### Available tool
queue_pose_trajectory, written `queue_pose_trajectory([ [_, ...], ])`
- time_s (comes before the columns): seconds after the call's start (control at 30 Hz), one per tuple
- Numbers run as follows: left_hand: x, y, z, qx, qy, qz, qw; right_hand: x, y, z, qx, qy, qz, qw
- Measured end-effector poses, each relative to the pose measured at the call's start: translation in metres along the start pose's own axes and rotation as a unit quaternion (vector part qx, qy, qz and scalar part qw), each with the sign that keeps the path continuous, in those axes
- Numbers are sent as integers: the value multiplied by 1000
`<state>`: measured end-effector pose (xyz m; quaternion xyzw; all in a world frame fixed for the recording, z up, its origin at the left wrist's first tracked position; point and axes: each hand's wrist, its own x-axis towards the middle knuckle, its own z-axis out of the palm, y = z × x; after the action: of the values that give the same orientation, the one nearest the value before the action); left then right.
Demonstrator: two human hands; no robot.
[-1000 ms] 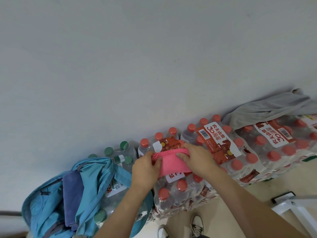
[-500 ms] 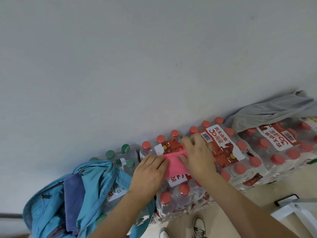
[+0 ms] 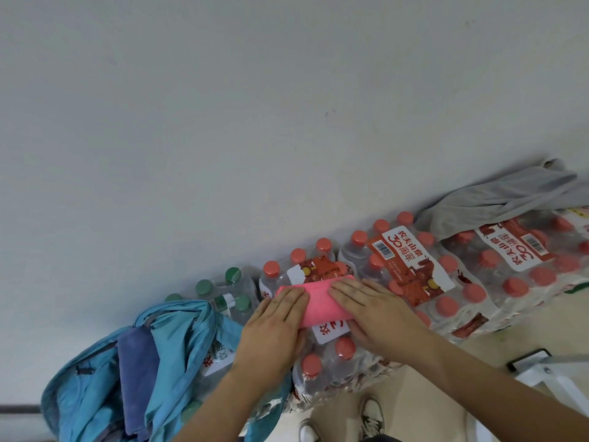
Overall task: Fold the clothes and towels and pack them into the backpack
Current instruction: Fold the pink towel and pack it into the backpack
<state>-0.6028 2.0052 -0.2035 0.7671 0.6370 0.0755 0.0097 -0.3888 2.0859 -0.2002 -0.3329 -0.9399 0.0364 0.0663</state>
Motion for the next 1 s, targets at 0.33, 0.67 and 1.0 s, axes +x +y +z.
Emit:
queue_pose_trajectory([
  [0.33,35,0,-23,-149,-20,-129,980,23,-6,-20,183,9,155,971],
  [0.67,3,6,-76,-783,138,-301,527,10,-75,-60,716,1,250,652],
  [1.0,-91,44,-85,-573,211,-415,674,-13,-172,-44,702,-60,175,688],
])
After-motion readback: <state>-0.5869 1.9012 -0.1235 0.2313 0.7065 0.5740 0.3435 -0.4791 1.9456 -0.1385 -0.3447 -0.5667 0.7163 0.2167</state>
